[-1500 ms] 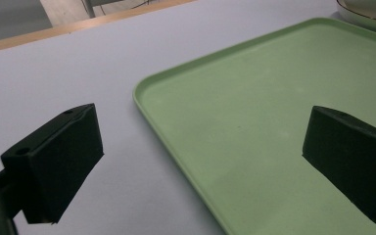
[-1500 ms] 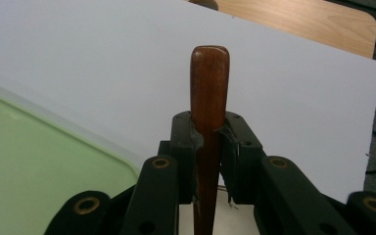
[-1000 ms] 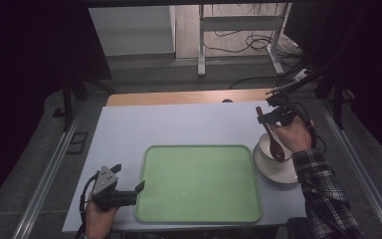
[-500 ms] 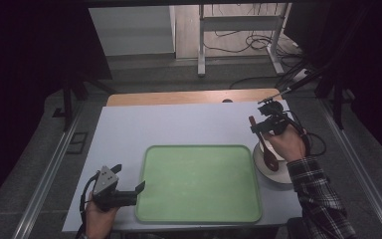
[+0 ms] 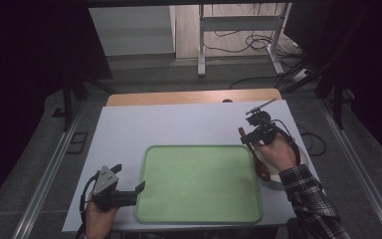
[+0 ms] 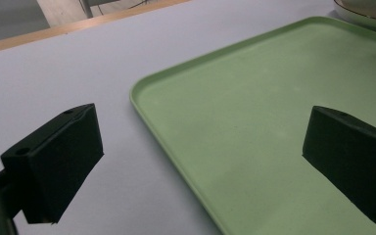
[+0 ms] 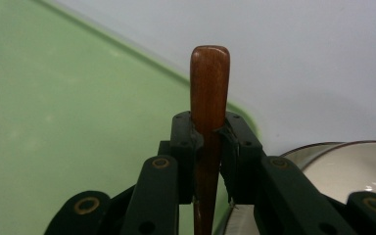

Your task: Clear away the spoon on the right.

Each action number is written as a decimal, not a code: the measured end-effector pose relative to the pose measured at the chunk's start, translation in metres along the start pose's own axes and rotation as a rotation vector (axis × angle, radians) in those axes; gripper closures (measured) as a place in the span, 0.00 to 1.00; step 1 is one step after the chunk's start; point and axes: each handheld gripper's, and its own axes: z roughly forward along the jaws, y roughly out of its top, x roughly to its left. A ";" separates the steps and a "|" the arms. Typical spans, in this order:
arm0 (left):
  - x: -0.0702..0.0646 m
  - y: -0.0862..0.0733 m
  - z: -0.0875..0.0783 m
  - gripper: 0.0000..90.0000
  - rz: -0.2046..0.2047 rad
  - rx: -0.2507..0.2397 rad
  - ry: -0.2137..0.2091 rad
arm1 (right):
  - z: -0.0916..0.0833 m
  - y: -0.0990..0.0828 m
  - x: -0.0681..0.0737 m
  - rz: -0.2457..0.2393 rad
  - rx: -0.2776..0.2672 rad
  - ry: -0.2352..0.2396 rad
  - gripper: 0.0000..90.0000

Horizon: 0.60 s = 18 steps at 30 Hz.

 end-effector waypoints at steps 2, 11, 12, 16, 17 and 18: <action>0.000 0.000 0.000 0.01 0.000 0.000 0.000 | 0.005 -0.001 0.003 -0.001 0.015 0.008 0.86; 0.000 0.000 0.000 0.01 -0.001 0.000 -0.001 | 0.027 -0.006 0.014 0.012 0.071 0.027 0.86; 0.000 0.000 0.000 0.01 -0.001 0.000 -0.001 | 0.029 -0.006 0.015 0.015 0.075 0.029 0.86; 0.000 0.000 0.000 0.01 0.000 0.001 -0.002 | 0.038 -0.007 0.019 0.019 0.092 0.035 0.86; 0.000 0.000 0.000 0.01 0.000 0.000 -0.001 | 0.040 -0.007 0.019 0.020 0.092 0.037 0.86; 0.000 0.000 0.000 0.01 -0.001 0.000 -0.002 | 0.042 -0.008 0.019 0.021 0.094 0.040 0.86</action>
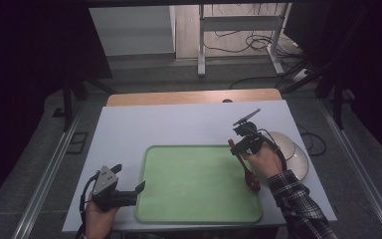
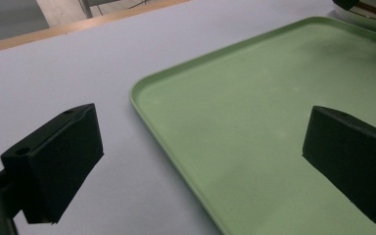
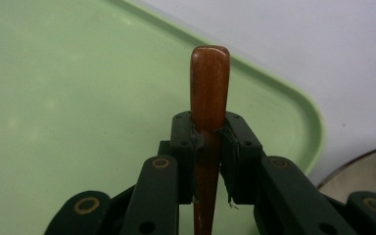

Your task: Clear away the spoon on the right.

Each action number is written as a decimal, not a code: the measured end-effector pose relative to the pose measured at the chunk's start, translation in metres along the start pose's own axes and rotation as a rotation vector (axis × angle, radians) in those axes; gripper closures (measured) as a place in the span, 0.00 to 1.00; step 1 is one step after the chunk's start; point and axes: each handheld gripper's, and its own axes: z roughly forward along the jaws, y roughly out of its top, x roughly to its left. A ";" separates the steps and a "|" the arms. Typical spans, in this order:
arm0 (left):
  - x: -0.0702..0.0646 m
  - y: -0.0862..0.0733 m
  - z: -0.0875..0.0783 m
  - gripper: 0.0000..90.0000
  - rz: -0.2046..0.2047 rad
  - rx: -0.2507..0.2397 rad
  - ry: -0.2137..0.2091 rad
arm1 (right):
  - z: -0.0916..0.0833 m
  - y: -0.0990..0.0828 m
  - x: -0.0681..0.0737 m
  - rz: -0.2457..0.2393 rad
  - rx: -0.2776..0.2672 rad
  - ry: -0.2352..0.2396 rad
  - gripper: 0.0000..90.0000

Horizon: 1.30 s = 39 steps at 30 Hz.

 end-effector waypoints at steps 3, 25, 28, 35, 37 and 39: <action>0.000 0.000 0.000 0.01 0.000 0.001 -0.001 | 0.006 -0.001 0.001 0.004 0.007 0.005 0.86; 0.000 0.000 0.000 0.01 -0.001 0.003 0.000 | 0.017 -0.023 0.003 -0.133 -0.170 -0.018 0.94; 0.001 0.000 0.000 0.01 -0.001 0.001 0.001 | 0.023 -0.026 0.008 -0.173 -0.211 -0.014 1.00; 0.001 0.000 0.000 0.01 -0.001 0.000 0.001 | 0.039 -0.027 0.014 -0.197 -0.219 -0.030 1.00; 0.001 0.000 0.000 0.01 -0.002 -0.002 0.001 | 0.043 -0.028 0.014 -0.201 -0.217 -0.032 1.00; 0.000 0.000 0.000 0.01 -0.001 -0.001 0.001 | 0.047 -0.028 0.014 -0.201 -0.205 -0.037 1.00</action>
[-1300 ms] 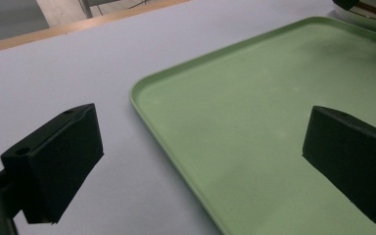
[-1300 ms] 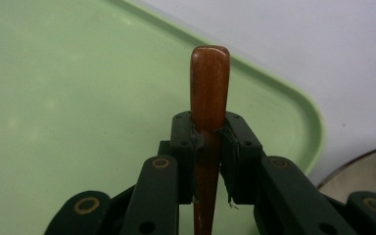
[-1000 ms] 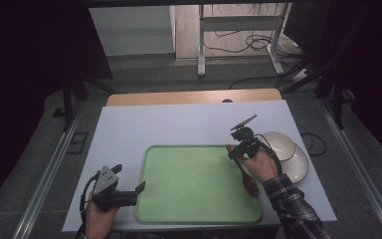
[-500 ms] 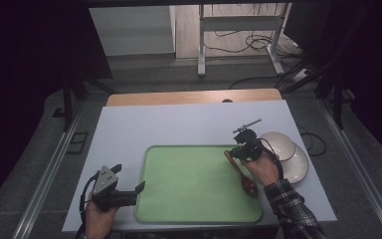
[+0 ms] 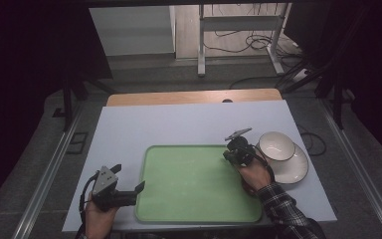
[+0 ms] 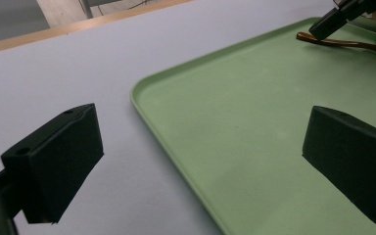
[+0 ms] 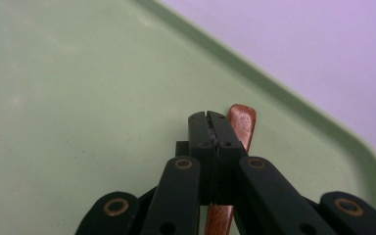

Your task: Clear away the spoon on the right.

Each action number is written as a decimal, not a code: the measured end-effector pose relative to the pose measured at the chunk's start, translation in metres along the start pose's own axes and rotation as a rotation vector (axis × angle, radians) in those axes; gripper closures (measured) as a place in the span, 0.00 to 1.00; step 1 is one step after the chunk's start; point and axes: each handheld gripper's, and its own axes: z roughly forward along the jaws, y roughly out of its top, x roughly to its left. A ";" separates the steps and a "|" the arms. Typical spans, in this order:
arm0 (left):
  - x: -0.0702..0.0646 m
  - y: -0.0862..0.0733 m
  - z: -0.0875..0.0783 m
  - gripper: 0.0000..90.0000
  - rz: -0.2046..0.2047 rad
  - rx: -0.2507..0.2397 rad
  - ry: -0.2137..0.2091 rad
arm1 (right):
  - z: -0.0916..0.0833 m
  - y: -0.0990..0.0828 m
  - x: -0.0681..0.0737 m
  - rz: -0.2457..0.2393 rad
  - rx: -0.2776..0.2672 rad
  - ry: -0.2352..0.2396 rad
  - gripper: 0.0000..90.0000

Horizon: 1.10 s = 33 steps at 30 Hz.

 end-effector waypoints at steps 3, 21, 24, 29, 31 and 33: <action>0.000 0.000 0.000 0.01 0.003 0.001 0.000 | 0.003 -0.001 0.000 0.000 0.012 -0.004 1.00; -0.001 0.000 0.000 0.01 0.006 0.002 0.000 | -0.005 -0.013 -0.019 0.058 0.019 -0.097 1.00; -0.001 0.000 0.000 0.01 0.004 0.002 0.000 | -0.007 -0.016 -0.022 0.069 0.024 -0.107 1.00; -0.001 0.000 0.000 0.01 0.006 0.001 0.000 | -0.009 -0.019 -0.025 0.074 0.032 -0.134 1.00; -0.001 0.000 0.000 0.01 0.006 0.001 0.000 | -0.010 -0.020 -0.026 0.074 0.034 -0.146 1.00; -0.001 0.000 0.000 0.01 0.006 0.001 0.000 | -0.012 -0.021 -0.027 0.080 0.036 -0.148 1.00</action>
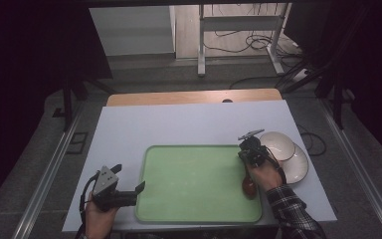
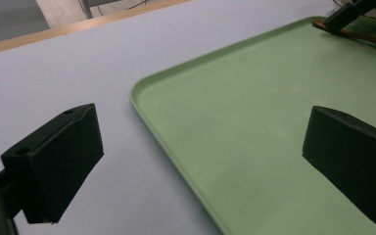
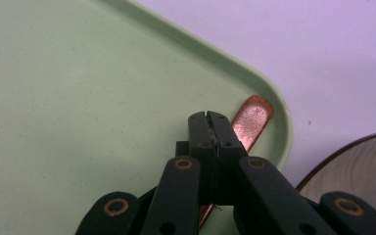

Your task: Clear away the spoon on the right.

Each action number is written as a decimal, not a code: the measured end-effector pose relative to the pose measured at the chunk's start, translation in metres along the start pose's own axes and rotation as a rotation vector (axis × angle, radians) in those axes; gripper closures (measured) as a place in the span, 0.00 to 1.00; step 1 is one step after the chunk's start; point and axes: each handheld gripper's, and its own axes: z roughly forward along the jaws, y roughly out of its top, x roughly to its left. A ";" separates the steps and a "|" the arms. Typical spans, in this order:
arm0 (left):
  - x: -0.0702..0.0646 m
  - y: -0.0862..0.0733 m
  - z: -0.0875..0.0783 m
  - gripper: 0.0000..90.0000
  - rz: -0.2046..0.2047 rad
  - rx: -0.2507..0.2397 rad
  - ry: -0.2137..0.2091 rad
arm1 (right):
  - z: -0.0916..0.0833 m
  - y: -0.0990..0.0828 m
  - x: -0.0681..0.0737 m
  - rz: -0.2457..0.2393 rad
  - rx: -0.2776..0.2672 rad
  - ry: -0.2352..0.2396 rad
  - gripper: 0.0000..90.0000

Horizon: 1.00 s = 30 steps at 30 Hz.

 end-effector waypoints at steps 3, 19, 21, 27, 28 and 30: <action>0.000 0.000 0.000 0.01 0.000 0.000 0.000 | 0.000 0.000 -0.001 0.005 -0.004 -0.002 1.00; 0.000 0.000 0.000 0.01 -0.003 -0.005 -0.002 | -0.005 0.000 0.001 -0.002 -0.050 0.049 0.95; 0.000 0.000 -0.001 0.01 -0.005 -0.008 -0.005 | -0.007 0.000 0.001 -0.009 -0.057 0.051 0.94; 0.001 0.000 -0.001 0.01 -0.012 -0.014 -0.009 | -0.012 -0.001 0.000 -0.015 -0.080 0.061 0.90; 0.001 0.000 -0.001 0.01 -0.012 -0.014 -0.009 | -0.012 -0.001 0.000 -0.016 -0.086 0.062 0.89; 0.001 0.000 -0.001 0.01 -0.012 -0.014 -0.010 | -0.014 -0.001 0.000 -0.016 -0.094 0.064 0.87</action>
